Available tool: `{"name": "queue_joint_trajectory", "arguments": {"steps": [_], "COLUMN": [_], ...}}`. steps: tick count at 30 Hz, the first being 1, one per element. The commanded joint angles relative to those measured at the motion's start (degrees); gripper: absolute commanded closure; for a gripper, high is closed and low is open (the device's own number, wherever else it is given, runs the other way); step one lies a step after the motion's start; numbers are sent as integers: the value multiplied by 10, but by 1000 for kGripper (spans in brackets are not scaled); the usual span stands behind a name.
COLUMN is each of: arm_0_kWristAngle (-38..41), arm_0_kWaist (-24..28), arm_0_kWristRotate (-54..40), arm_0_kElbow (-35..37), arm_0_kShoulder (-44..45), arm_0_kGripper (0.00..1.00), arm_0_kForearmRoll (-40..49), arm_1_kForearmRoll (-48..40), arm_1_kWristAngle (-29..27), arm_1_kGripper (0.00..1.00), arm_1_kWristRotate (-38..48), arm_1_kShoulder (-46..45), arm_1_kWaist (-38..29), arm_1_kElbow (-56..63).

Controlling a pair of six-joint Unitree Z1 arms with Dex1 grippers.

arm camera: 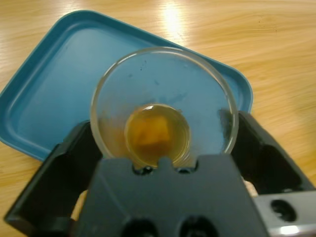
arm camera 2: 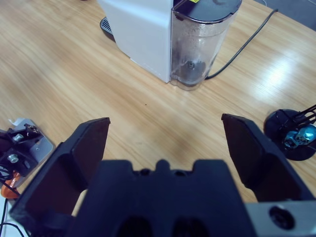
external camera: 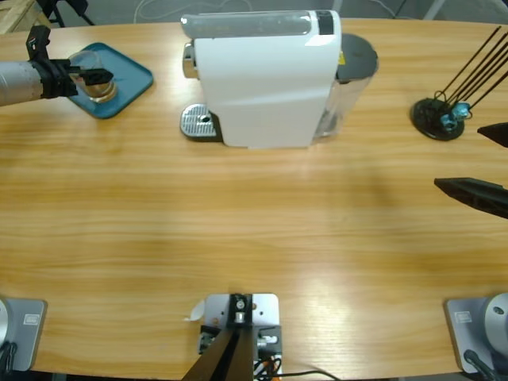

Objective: Pour coffee

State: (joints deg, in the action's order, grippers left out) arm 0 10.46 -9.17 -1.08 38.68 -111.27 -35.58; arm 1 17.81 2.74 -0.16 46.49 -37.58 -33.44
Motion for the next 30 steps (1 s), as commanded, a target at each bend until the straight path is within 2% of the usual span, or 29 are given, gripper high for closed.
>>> {"name": "queue_joint_trajectory", "arguments": {"steps": [1, 3, 9, 12, 16, 17, 21, 23, 30], "arm_0_kWristAngle": [-5, -20, -30, -29, -28, -29, -25, -20, 29], "arm_0_kWaist": [2, 3, -16, -57, -173, -195, -231, -262, -290], "arm_0_kWristRotate": [7, 7, 6, 4, 6, 8, 22, 23, 25], "arm_0_kElbow": [-12, -20, -19, -21, -48, -63, -138, -139, -145], "arm_0_kShoulder": [12, 52, 229, 328, 455, 487, 570, 576, 521], "arm_0_kGripper": [0, 0, 0, 0, 24, 27, 23, 43, 59], "arm_0_kForearmRoll": [15, 28, 164, 255, 361, 377, 378, 376, 364], "arm_1_kForearmRoll": [-7, -7, -9, -9, -11, -12, -22, -24, -31], "arm_1_kWristAngle": [4, 4, 5, 6, 14, 15, 14, 14, 15], "arm_1_kGripper": [0, 0, 0, 0, 0, 0, 0, 0, 0], "arm_1_kWristRotate": [6, 6, 9, 11, 11, 11, 11, 11, 12], "arm_1_kShoulder": [14, 15, 17, 17, 31, 36, 42, 49, 57], "arm_1_kWaist": [-6, -6, -6, -6, -6, -10, -21, -22, -25], "arm_1_kElbow": [21, 21, 22, 22, 23, 23, 29, 29, 33]}}
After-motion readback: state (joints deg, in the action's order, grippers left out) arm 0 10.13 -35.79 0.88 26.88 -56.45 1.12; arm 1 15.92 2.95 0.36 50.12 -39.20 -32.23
